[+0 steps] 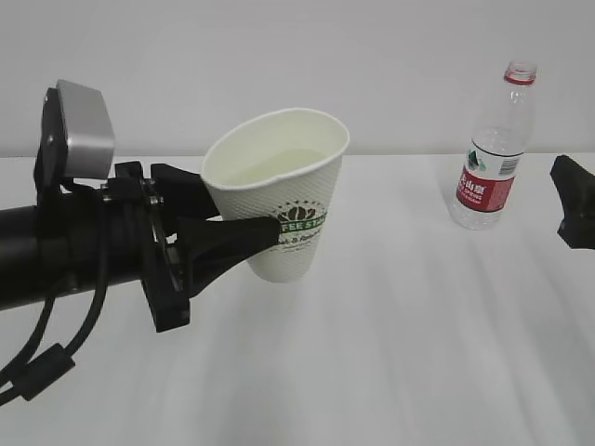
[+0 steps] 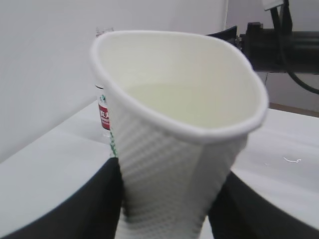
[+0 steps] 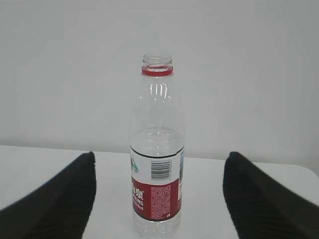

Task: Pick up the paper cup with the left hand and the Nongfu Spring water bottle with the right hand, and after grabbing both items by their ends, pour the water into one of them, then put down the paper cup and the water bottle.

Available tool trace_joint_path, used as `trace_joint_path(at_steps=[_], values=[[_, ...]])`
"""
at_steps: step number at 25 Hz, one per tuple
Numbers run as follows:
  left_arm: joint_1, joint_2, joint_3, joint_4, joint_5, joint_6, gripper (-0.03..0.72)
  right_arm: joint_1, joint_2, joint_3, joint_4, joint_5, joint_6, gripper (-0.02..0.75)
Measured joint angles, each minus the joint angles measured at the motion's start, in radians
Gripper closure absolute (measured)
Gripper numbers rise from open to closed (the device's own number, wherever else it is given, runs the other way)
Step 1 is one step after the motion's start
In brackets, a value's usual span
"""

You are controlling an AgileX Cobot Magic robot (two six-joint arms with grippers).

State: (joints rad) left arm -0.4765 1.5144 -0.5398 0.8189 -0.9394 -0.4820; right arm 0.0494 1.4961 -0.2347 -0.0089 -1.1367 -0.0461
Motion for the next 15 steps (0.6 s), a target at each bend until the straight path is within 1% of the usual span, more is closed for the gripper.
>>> trace_joint_path(at_steps=[4, 15], values=[[0.054, 0.000, 0.000, -0.007, 0.000, 0.004, 0.314, 0.000, 0.000, 0.000, 0.000, 0.000, 0.000, 0.143], [0.256, 0.000, 0.000, -0.020, 0.003, 0.004, 0.314, 0.000, 0.000, 0.000, 0.000, -0.001, 0.000, 0.143]])
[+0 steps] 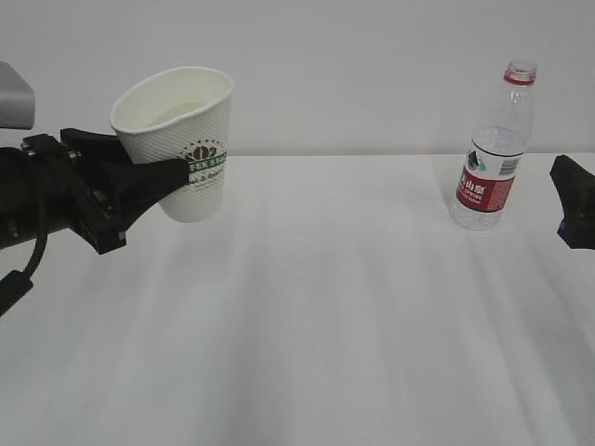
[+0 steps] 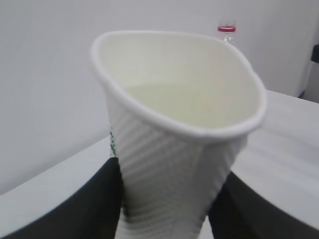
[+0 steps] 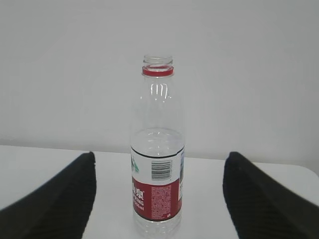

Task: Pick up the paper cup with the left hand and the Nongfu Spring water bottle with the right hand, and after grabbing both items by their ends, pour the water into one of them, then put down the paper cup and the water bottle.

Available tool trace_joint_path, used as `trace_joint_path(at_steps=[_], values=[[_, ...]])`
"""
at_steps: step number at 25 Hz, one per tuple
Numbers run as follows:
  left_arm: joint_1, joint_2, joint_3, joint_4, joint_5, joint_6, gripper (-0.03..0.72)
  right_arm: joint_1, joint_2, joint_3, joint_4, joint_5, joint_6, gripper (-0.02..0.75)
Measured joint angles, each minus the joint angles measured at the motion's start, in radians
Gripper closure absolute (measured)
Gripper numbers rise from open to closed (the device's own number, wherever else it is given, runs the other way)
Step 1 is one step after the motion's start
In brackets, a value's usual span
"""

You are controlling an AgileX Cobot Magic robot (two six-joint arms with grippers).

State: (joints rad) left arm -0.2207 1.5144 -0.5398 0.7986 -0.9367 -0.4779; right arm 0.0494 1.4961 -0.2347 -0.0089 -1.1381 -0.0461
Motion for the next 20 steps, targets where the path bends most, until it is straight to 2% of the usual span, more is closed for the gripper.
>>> trace_joint_path(at_steps=[4, 13, 20], values=[[0.046, 0.000, 0.000, -0.018, 0.000, 0.001, 0.314, 0.000, 0.000, 0.000, 0.000, 0.000, 0.000, 0.143], [0.101, 0.000, 0.000, -0.129, -0.002, 0.002, 0.314, 0.000, 0.000, 0.000, -0.002, 0.000, 0.000, 0.143], [0.163, 0.000, 0.000, -0.154, -0.002, 0.002, 0.316, 0.000, 0.000, 0.000, -0.002, 0.000, 0.000, 0.143]])
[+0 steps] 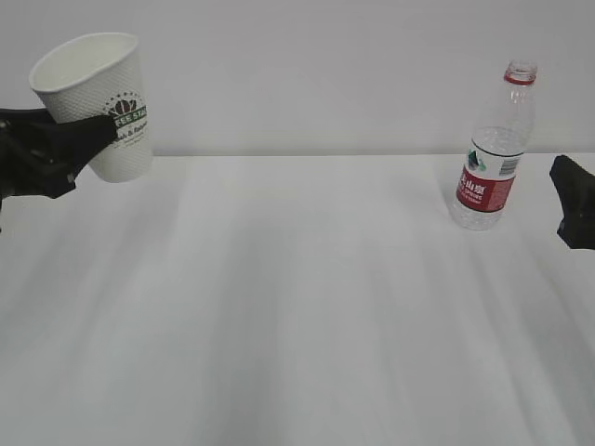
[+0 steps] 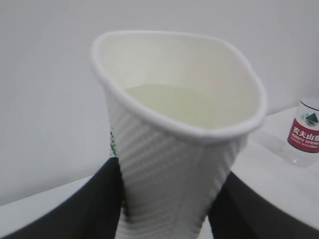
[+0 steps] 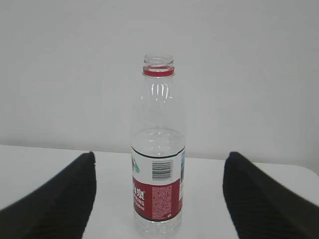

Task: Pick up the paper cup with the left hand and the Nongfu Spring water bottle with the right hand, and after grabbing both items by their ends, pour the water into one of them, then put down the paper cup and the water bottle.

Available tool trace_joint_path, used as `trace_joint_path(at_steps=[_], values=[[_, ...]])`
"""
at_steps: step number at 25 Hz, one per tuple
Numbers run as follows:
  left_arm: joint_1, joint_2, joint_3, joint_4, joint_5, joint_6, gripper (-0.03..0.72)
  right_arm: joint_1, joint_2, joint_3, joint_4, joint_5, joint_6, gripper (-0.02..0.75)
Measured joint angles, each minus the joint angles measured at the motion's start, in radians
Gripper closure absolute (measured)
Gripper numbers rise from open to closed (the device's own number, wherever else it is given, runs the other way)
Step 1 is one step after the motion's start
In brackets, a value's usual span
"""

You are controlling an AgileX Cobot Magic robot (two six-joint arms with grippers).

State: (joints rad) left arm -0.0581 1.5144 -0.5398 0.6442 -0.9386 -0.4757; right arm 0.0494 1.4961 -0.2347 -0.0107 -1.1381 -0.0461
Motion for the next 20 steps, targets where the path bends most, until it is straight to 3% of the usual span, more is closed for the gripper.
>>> trace_joint_path(at_steps=[14, 20], values=[[0.135, 0.021, 0.000, -0.040, -0.019, 0.002, 0.318, 0.000, 0.000, 0.000, -0.002, 0.000, 0.000, 0.144], [0.156, 0.071, 0.000, -0.083, -0.033, 0.037, 0.318, 0.000, 0.000, 0.000, -0.002, 0.000, 0.000, 0.144]])
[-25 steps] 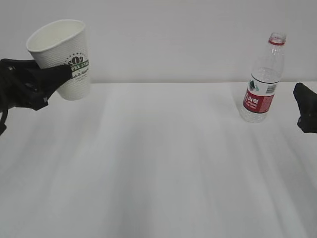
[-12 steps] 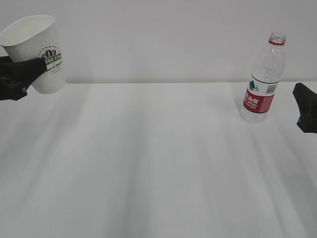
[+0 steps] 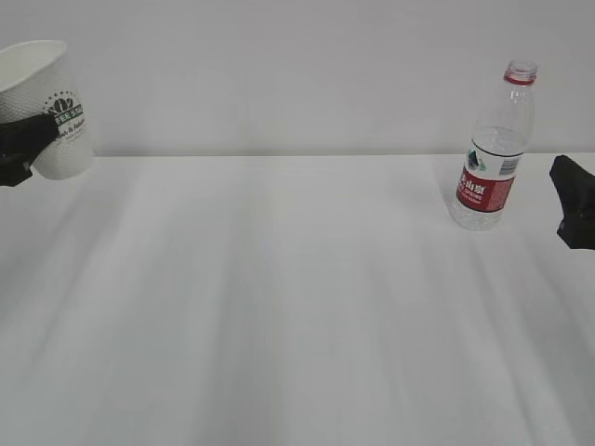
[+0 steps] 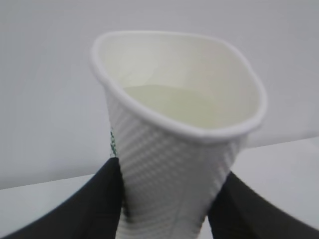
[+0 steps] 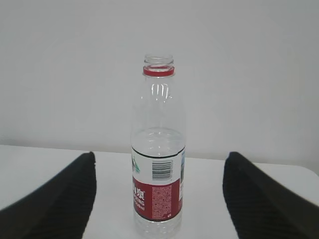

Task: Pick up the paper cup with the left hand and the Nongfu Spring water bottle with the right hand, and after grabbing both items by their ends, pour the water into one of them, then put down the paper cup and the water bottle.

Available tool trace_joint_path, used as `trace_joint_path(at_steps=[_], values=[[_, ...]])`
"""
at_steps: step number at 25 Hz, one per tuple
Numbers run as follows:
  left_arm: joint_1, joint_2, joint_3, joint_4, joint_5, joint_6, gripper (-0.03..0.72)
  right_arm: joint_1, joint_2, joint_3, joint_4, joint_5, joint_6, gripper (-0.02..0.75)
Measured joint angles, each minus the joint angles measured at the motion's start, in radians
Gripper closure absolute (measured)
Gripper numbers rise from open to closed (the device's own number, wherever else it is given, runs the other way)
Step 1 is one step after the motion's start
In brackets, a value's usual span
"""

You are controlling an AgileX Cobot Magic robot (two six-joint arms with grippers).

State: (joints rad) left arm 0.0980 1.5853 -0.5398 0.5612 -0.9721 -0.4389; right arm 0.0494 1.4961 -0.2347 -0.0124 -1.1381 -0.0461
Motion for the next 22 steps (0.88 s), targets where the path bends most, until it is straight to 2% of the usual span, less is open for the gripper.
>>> trace_joint_path(at_steps=[10, 18, 22], values=[[0.002, 0.101, 0.000, -0.143, -0.101, 0.113, 0.319, 0.000, 0.000, 0.000, 0.000, 0.000, 0.000, 0.145], [0.002, 0.209, 0.000, -0.275, -0.130, 0.158, 0.319, 0.000, 0.000, 0.000, 0.000, 0.000, 0.000, 0.145], [0.002, 0.267, 0.000, -0.328, -0.132, 0.233, 0.319, 0.000, 0.000, 0.000, 0.000, 0.000, 0.000, 0.145]])
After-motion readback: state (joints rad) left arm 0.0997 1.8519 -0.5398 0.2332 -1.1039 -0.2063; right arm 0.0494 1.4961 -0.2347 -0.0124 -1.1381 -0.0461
